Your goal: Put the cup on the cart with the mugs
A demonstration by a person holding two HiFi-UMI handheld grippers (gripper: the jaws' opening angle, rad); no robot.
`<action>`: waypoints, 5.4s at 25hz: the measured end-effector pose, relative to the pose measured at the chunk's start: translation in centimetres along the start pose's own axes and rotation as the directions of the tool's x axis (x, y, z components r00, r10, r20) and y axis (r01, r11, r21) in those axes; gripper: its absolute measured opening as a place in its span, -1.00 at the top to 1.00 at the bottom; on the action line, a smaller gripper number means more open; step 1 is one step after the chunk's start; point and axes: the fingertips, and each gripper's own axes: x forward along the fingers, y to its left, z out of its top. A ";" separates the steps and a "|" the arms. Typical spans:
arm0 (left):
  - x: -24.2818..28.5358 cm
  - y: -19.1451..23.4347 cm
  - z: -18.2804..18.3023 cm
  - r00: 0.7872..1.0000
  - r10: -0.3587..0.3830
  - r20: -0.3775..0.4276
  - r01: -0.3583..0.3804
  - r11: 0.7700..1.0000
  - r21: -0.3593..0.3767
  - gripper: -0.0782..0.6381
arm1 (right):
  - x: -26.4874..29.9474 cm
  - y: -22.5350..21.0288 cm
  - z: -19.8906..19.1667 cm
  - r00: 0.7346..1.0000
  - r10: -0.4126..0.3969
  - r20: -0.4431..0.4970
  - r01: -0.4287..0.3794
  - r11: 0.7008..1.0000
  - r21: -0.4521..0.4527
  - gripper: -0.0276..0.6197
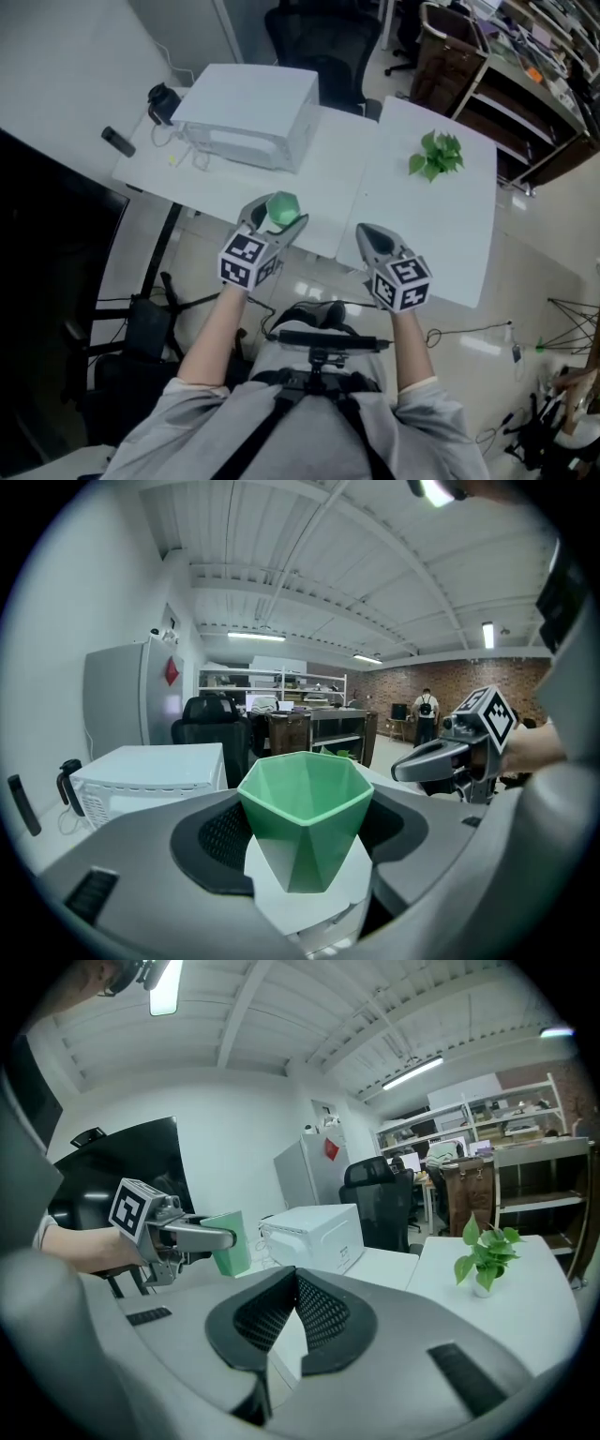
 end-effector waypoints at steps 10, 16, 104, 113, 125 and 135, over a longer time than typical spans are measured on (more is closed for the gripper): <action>-0.6 -5.1 -1.1 0.976 -0.219 0.006 0.218 0.975 0.045 -0.11 | -5.2 1.1 -3.2 0.978 -0.209 0.015 0.207 0.975 0.078 0.91; 0.3 -10.2 -2.4 0.921 -0.390 -0.013 0.389 0.918 0.075 -0.11 | -11.2 -0.1 -6.5 0.915 -0.402 0.011 0.395 0.904 0.165 0.91; 53.0 -93.6 17.2 0.639 -0.757 -0.135 0.764 0.605 0.222 -0.11 | -77.8 -65.8 -13.0 0.632 -0.769 0.095 0.705 0.622 0.341 0.91; 59.9 -93.6 22.4 0.747 -0.657 -0.102 0.660 0.713 0.238 -0.11 | -77.7 -73.7 -9.3 0.730 -0.667 0.148 0.607 0.733 0.306 0.91; 71.4 -86.9 28.0 0.814 -0.580 -0.026 0.572 0.793 0.209 -0.11 | -69.7 -85.1 -3.0 0.809 -0.572 0.138 0.546 0.817 0.184 0.91; 82.4 -79.0 33.5 0.843 -0.538 0.003 0.527 0.828 0.192 -0.11 | -59.9 -95.4 4.5 0.848 -0.512 0.136 0.496 0.858 0.134 0.91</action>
